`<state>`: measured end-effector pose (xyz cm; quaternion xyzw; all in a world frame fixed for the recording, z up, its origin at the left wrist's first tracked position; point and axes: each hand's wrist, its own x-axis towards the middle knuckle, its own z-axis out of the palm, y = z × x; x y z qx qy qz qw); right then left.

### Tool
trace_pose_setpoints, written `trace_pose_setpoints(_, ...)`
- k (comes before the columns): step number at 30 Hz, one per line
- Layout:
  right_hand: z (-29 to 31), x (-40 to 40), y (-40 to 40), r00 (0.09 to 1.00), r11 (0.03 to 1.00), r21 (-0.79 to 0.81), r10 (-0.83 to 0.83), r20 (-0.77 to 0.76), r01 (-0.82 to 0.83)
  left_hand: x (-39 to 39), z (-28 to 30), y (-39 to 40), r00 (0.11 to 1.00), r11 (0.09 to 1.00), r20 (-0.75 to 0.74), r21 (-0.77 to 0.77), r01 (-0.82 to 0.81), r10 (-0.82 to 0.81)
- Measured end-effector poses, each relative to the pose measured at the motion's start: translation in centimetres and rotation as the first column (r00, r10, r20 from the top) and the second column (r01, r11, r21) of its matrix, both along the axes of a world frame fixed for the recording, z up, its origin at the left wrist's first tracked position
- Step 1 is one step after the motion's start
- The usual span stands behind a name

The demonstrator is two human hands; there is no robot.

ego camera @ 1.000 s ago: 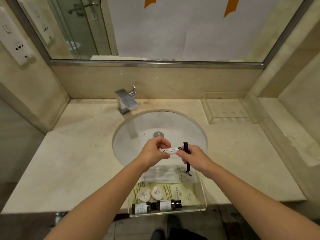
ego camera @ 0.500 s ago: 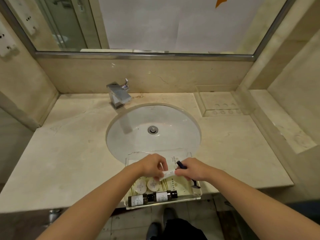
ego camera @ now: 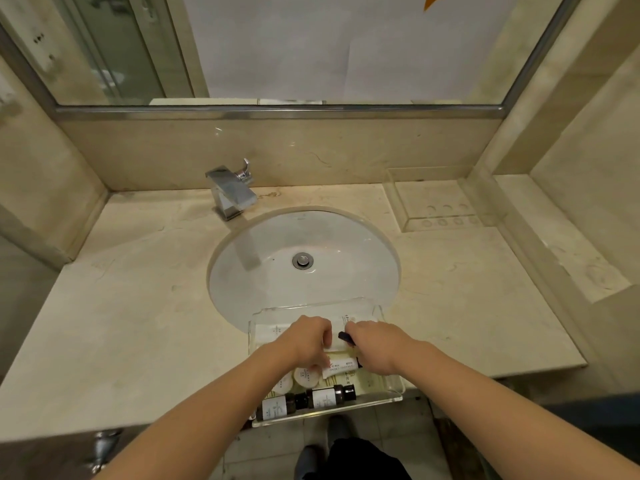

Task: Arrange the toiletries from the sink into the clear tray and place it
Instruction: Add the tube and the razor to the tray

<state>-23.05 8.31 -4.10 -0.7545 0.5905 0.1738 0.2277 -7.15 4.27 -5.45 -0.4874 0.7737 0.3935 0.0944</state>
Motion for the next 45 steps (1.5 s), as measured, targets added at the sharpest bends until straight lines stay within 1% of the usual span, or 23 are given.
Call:
trace_pose_setpoints(5,-0.9,0.6,0.4,0.991,0.987,-0.097,0.121,-0.055,-0.126,0.5,0.0,-0.3,0.998,0.997,-0.01,-0.048,-0.055,0.055)
trace_pose_setpoints(10,-1.3,0.6,0.4,0.985,0.974,-0.148,0.171,-0.03,-0.173,1.2,-0.3,-0.2,0.999,0.997,0.0,-0.063,-0.047,0.048)
trace_pose_setpoints(15,-1.2,0.6,0.4,0.986,0.973,-0.161,0.168,0.02,-0.162,1.3,-0.3,-0.3,0.999,0.996,-0.012,-0.08,-0.033,0.032)
trace_pose_setpoints(19,-0.9,0.6,0.4,0.99,0.981,-0.153,0.128,0.053,-0.118,1.6,-0.3,-0.5,0.998,0.996,-0.048,-0.072,-0.05,0.047)
trace_pose_setpoints(24,-0.7,0.6,0.5,0.993,0.985,-0.13,0.118,0.026,-0.114,1.6,-0.4,-0.4,0.998,0.997,-0.058,-0.072,-0.018,0.014)
trace_pose_setpoints(27,-0.9,0.6,0.6,0.992,0.984,-0.137,0.12,0.031,-0.114,1.7,-0.4,-0.6,0.996,0.997,-0.079,-0.071,-0.036,0.03)
trace_pose_setpoints(30,-1.1,0.2,0.7,0.991,0.984,-0.149,0.107,0.077,-0.095,2.3,0.0,-1.0,0.993,0.992,-0.103,-0.108,-0.063,0.052)
trace_pose_setpoints(33,-1.2,-0.5,1.0,0.986,0.979,-0.205,0.029,0.165,0.006,3.3,0.5,-1.6,0.978,0.979,-0.152,-0.125,-0.164,0.144)
trace_pose_setpoints(35,-1.2,-0.9,1.1,0.975,0.95,-0.287,-0.063,0.213,0.124,4.3,0.6,-2.4,0.958,0.957,-0.176,-0.146,-0.251,0.225)
trace_pose_setpoints(37,-1.3,-1.6,1.0,0.933,0.876,-0.357,-0.234,0.275,0.325,5.4,0.6,-3.1,0.929,0.908,-0.185,-0.218,-0.358,0.322)
trace_pose_setpoints(38,-1.5,-2.1,1.0,0.88,0.814,-0.361,-0.347,0.324,0.454,6.0,0.4,-3.4,0.901,0.867,-0.191,-0.253,-0.429,0.39)
trace_pose_setpoints(40,-2.1,-2.9,1.1,0.723,0.68,-0.276,-0.557,0.408,0.679,7.4,0.0,-3.9,0.822,0.772,-0.185,-0.282,-0.57,0.539)
trace_pose_setpoints(41,-2.5,-3.2,1.2,0.657,0.639,-0.205,-0.631,0.412,0.742,8.1,-0.2,-4.0,0.784,0.739,-0.148,-0.267,-0.618,0.603)
trace_pose_setpoints(42,-2.8,-3.4,1.4,0.616,0.62,-0.133,-0.684,0.392,0.773,8.7,-0.4,-4.0,0.76,0.727,-0.09,-0.238,-0.644,0.644)
trace_pose_setpoints(43,-3.2,-3.5,1.6,0.6,0.621,-0.076,-0.71,0.367,0.781,9.3,-0.5,-4.0,0.743,0.728,-0.018,-0.187,-0.66,0.669)
trace_pose_setpoints(45,-3.9,-3.6,1.8,0.613,0.643,-0.02,-0.719,0.327,0.765,10.0,-0.5,-3.7,0.717,0.721,0.07,-0.05,-0.692,0.693)
